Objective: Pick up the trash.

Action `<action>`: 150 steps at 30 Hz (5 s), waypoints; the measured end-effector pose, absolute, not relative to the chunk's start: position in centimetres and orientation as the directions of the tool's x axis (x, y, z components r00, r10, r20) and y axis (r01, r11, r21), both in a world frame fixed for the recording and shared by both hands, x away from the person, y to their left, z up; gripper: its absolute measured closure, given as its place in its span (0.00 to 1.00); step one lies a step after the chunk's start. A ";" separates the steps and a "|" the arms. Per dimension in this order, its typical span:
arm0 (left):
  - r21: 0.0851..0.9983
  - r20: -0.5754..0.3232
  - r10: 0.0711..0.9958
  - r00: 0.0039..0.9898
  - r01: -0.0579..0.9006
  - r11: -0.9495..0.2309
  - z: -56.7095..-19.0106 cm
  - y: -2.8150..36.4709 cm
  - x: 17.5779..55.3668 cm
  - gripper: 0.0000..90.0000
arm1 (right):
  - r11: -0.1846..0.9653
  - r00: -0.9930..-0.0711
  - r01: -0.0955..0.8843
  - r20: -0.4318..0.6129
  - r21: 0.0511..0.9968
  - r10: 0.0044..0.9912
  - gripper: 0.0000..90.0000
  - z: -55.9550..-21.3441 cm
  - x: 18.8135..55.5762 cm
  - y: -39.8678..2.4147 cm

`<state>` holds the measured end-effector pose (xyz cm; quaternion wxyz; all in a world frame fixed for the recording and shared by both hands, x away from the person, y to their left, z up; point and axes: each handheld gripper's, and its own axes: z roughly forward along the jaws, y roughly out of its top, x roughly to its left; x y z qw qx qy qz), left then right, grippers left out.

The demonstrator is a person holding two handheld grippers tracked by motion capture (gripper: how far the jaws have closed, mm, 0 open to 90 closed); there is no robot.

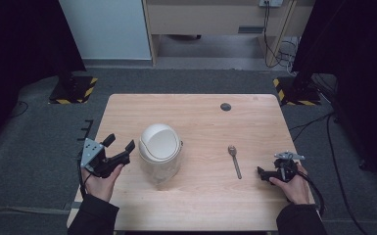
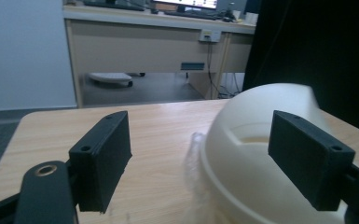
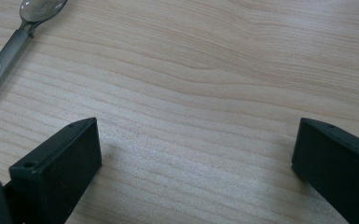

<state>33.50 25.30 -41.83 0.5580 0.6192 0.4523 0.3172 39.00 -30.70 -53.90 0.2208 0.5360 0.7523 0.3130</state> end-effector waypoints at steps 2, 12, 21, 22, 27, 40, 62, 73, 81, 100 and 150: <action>0.978 -0.111 0.910 0.400 0.205 0.030 -41.7 24.9 33.5 0.23 | 0.229 -0.328 0.668 0.004 0.708 0.945 0.02 -53.9 39.0 -30.7; 0.974 -0.102 0.877 0.470 0.224 -0.008 -41.8 21.6 34.0 0.21 | 0.226 -0.323 0.669 0.003 0.708 0.947 0.01 -53.9 39.0 -30.6; 0.951 -0.072 0.887 0.456 0.299 -0.076 -43.4 20.4 35.2 0.20 | 0.224 -0.319 0.670 0.003 0.708 0.948 0.01 -53.9 39.0 -30.6; 0.951 -0.072 0.887 0.456 0.299 -0.076 -43.4 20.4 35.2 0.20 | 0.224 -0.319 0.670 0.003 0.708 0.948 0.01 -53.9 39.0 -30.6; 0.949 -0.096 0.882 0.462 0.308 -0.058 -43.7 20.6 35.4 0.20 | 0.223 -0.318 0.670 0.002 0.708 0.948 0.01 -53.9 39.0 -30.6; 0.963 -0.060 0.855 0.516 0.257 -0.087 -41.8 20.4 35.0 0.29 | 0.223 -0.318 0.670 0.002 0.708 0.948 0.01 -53.9 39.0 -30.6; 0.976 -0.064 0.826 0.559 0.208 -0.066 -40.5 20.9 33.4 0.35 | 0.208 -0.365 0.610 0.038 0.765 0.930 0.34 -51.1 38.2 -30.0; 0.977 -0.073 0.888 0.455 0.213 -0.028 -40.8 25.5 32.5 0.30 | 0.163 -0.399 0.512 0.065 0.843 0.915 0.32 -47.9 38.0 -28.5; 0.950 -0.085 0.915 0.394 0.309 -0.045 -44.0 27.6 32.8 0.25 | 0.170 -0.427 0.471 0.056 0.865 0.902 0.36 -46.0 38.6 -26.5; 0.868 -0.096 0.922 0.374 0.484 -0.106 -48.1 28.6 34.8 0.22 | 0.207 -0.462 0.544 0.085 0.813 0.883 0.44 -48.1 41.1 -22.1; 0.935 -0.149 0.904 0.401 0.354 -0.003 -45.2 28.0 33.9 0.25 | 0.214 -0.570 0.456 0.099 0.864 0.816 0.89 -46.7 39.9 -22.5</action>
